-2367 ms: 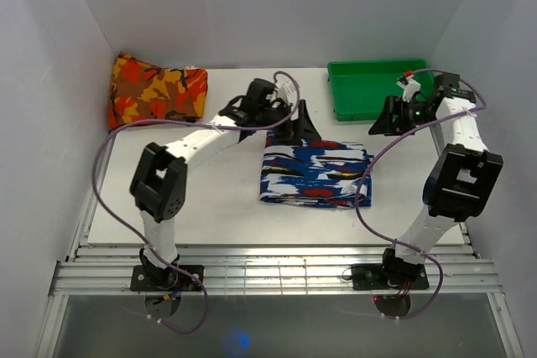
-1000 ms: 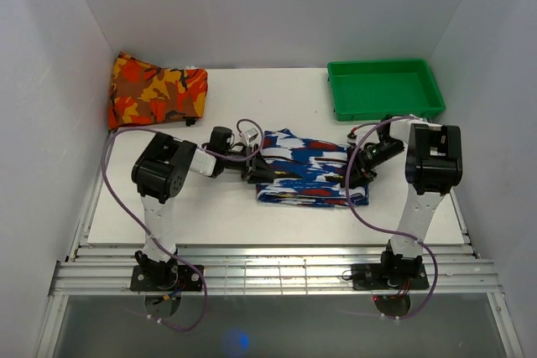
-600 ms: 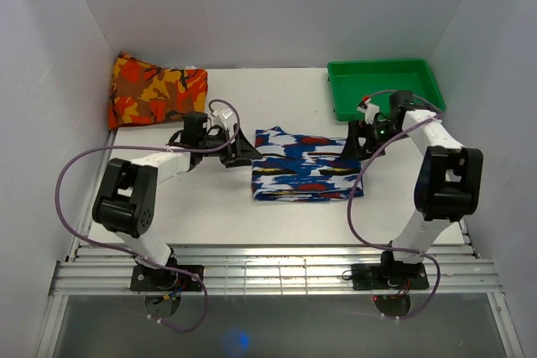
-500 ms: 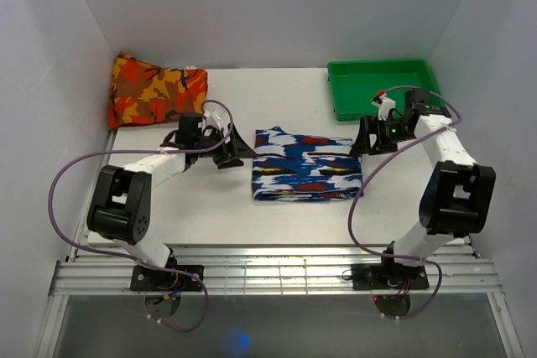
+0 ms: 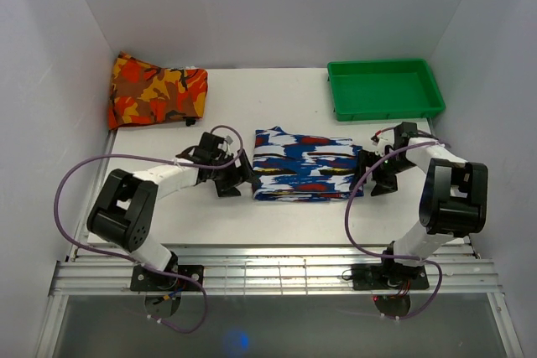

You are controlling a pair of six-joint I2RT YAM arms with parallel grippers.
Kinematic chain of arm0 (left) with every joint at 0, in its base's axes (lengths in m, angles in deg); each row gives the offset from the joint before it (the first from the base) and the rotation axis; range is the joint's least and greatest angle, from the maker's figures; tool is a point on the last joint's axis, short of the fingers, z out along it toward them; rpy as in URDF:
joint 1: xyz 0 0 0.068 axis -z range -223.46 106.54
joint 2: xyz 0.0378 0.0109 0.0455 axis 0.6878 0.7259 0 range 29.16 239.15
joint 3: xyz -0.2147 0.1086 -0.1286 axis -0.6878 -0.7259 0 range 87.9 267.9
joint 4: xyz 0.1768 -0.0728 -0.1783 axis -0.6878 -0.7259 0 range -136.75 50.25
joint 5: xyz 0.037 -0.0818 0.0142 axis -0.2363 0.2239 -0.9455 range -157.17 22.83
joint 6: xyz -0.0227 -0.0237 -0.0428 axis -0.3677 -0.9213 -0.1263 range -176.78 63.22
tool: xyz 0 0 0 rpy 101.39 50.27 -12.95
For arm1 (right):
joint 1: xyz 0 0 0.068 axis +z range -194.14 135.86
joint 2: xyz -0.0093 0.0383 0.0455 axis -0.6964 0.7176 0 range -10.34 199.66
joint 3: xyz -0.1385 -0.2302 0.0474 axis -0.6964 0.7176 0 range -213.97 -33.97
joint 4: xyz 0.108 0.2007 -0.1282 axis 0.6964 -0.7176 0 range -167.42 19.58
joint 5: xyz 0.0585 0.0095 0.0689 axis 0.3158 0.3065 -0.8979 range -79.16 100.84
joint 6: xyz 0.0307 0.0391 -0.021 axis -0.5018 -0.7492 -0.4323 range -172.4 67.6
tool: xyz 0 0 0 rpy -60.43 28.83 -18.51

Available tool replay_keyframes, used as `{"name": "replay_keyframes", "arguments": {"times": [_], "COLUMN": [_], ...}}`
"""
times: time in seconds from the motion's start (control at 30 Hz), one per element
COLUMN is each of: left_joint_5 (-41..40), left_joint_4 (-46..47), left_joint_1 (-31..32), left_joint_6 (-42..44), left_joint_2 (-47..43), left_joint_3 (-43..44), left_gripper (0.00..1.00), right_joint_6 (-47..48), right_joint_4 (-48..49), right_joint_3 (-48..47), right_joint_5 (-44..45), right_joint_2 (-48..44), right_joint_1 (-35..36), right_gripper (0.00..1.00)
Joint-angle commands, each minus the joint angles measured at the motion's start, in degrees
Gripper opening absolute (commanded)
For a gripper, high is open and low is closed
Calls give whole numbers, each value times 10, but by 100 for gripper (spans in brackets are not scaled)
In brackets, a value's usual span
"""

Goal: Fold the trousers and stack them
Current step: Neatly place the folded trousers to the corner

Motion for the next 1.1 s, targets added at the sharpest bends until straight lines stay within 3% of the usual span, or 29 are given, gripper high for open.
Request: {"name": "replay_keyframes", "arguments": {"times": [0.0,0.37,0.5,0.53,0.6,0.63,0.67,0.77,0.83,0.87,1.07], "left_joint_5": [-44,-105,-102,-98,-94,-94,-95,-115,-135,-142,-199], "left_joint_4": [21,-25,-25,-24,-20,-19,-18,-27,-39,-41,-70], "left_joint_1": [50,65,65,65,65,65,65,65,66,65,67], "left_joint_6": [-32,-46,-43,-43,-41,-38,-33,-10,0,14,97], "left_joint_2": [-4,103,110,112,115,116,117,115,106,101,40], "left_joint_3": [-3,62,67,68,69,69,71,90,102,106,134], "left_gripper": [95,89,81,75,68,64,48,18,5,0,0], "right_joint_6": [-18,-28,-30,-30,-29,-27,-25,-25,-28,-29,-48], "right_joint_4": [46,77,83,84,83,80,77,75,77,77,101], "right_joint_3": [11,19,22,21,17,16,14,10,5,3,-29], "right_joint_5": [-1,-28,-44,-46,-53,-57,-60,-63,-59,-56,-16], "right_joint_2": [6,60,69,71,74,74,71,55,45,32,-24], "right_joint_1": [1,4,9,11,15,16,17,20,25,32,103], "right_gripper": [90,99,79,69,59,48,41,20,8,8,8]}}
